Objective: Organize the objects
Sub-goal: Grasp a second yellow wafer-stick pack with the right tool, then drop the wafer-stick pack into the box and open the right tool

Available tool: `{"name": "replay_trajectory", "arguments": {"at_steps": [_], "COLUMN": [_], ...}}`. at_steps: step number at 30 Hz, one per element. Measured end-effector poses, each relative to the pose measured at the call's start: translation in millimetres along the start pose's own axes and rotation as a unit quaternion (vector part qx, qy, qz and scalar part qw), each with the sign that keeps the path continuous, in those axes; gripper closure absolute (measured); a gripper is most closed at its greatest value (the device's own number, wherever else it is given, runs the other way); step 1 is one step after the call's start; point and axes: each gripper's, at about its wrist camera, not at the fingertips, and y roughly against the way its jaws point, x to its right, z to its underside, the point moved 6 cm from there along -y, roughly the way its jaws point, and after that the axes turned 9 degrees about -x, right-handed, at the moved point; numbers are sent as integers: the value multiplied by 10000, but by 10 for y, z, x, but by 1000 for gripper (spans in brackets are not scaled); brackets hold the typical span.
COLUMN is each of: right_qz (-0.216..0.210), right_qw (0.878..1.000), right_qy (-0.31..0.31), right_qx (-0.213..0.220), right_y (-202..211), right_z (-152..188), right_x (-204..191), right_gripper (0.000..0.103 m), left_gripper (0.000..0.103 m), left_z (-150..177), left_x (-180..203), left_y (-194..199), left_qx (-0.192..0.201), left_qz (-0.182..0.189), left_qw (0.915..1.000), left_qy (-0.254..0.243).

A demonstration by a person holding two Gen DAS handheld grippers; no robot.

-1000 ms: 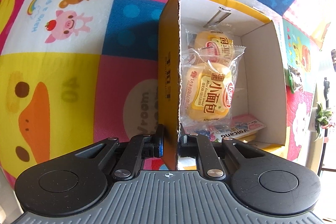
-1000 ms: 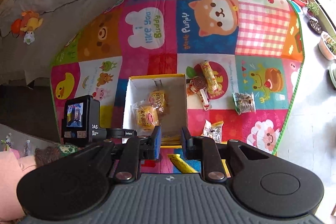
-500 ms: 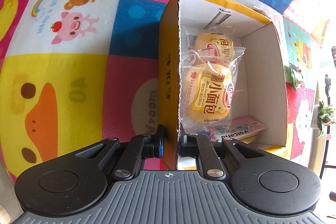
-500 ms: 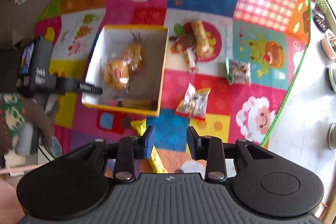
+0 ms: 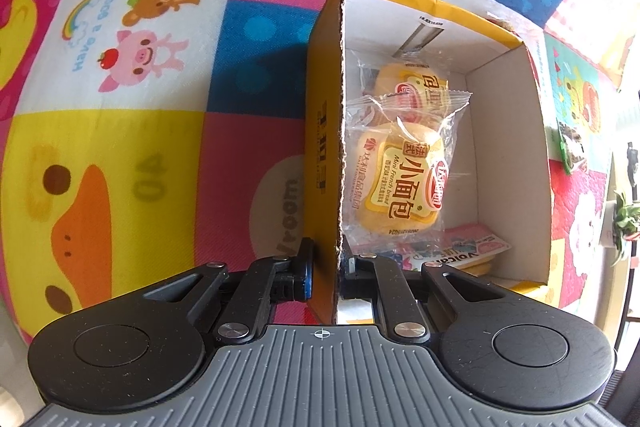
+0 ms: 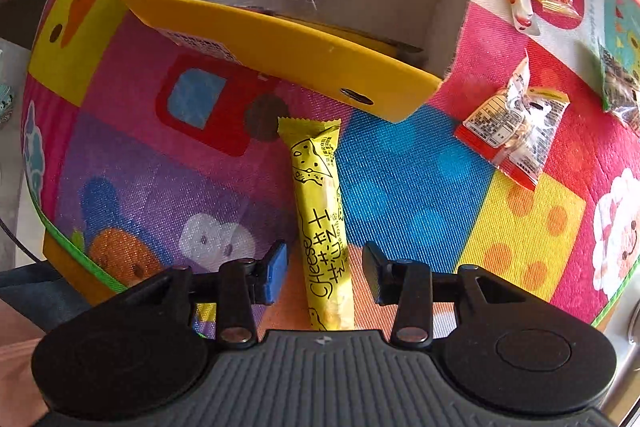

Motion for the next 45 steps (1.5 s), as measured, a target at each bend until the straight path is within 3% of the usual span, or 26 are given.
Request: {"name": "replay_trajectory", "arguments": {"at_steps": [4,8,12,19,26,34,40,45], "right_qz": [25,45,-140,-649,-647,-1031,-1272,-1042], "right_qw": [10000,9999,9998,9917,9785,9607,9519,9547], "right_qy": [63,63,-93,-1067,-1713,-2137,-2195,-2098], "right_qx": [28,-65,-41,297,945,1441,1718,1837], "right_y": [5,30,178,847,1673,2375,2676,2687], "right_z": [17,102,258,494,570,494,246,-29], "right_x": [-59,-121,-157,126,524,655,571,470], "right_gripper": [60,79,79,82,82,82,82,82], "left_gripper": [91,91,91,90,91,90,90,90], "left_z": [25,34,53,68,59,70,75,71], "left_x": [-35,-53,-86,-107,-75,-82,-101,-95], "left_y": [-14,-10,6,9,2,-7,1,2], "left_qx": [6,7,20,20,19,50,44,40], "left_qz": [-1,-1,21,47,-9,39,76,47], "left_qw": [10000,10000,10000,9999,9998,9998,9999,9999], "left_qy": [9,-8,-33,-92,-213,-203,-137,-120]}}
